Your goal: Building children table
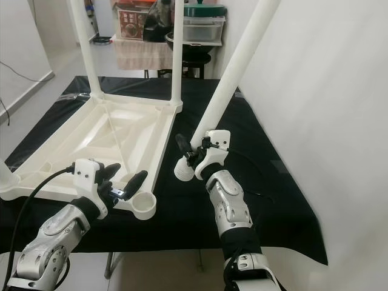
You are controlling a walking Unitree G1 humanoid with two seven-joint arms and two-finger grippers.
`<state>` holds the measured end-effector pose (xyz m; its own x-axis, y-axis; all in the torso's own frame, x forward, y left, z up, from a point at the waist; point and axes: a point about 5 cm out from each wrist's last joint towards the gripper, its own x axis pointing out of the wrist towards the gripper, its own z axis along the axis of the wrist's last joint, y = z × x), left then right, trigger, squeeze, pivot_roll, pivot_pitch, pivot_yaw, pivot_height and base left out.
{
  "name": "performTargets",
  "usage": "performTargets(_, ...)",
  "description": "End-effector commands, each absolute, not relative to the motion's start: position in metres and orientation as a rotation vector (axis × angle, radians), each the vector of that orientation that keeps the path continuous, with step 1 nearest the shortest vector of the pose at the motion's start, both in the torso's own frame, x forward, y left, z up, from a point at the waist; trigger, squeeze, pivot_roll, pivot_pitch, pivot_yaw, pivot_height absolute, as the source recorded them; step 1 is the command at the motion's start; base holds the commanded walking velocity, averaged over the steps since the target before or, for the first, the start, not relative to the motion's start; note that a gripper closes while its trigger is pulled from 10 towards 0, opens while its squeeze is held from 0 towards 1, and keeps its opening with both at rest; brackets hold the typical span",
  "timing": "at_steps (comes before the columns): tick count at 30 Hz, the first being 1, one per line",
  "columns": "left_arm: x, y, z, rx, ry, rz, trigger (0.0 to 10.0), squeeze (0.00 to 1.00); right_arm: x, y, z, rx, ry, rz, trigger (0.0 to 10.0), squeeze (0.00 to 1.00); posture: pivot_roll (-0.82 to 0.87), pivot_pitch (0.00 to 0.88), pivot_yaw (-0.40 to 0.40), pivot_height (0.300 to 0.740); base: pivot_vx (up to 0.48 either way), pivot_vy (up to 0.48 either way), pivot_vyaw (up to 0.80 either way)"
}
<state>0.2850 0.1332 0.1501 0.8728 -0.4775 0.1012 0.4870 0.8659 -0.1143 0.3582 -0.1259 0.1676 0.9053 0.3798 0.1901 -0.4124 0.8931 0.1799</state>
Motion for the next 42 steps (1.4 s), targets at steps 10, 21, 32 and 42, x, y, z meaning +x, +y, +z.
performTargets(10, 0.283, 0.133, 0.146, -0.140, -0.048, -0.514, 10.0, 0.00, 0.358, -0.122, 0.168, 0.235, -0.142, 0.431, 10.0, 0.00, -0.08, 0.000, -0.062, 0.740, 0.000, 0.000, 0.00)
performTargets(21, 0.283, 0.134, 0.146, -0.139, -0.047, -0.517, 10.0, 0.00, 0.359, -0.122, 0.168, 0.238, -0.142, 0.436, 10.0, 0.00, -0.08, 0.000, -0.061, 0.740, 0.000, 0.000, 0.00)
performTargets(32, 0.280, 0.132, 0.149, -0.103, -0.038, -0.564, 10.0, 0.00, 0.359, -0.122, 0.175, 0.211, -0.161, 0.483, 10.0, 0.00, -0.07, 0.000, -0.059, 0.740, 0.000, 0.000, 0.14)
performTargets(42, 0.262, 0.123, 0.150, -0.032, -0.004, -0.682, 10.0, 0.00, 0.363, -0.135, 0.197, 0.183, -0.220, 0.635, 10.0, 0.00, -0.05, 0.000, -0.063, 0.740, 0.000, 0.000, 0.35)
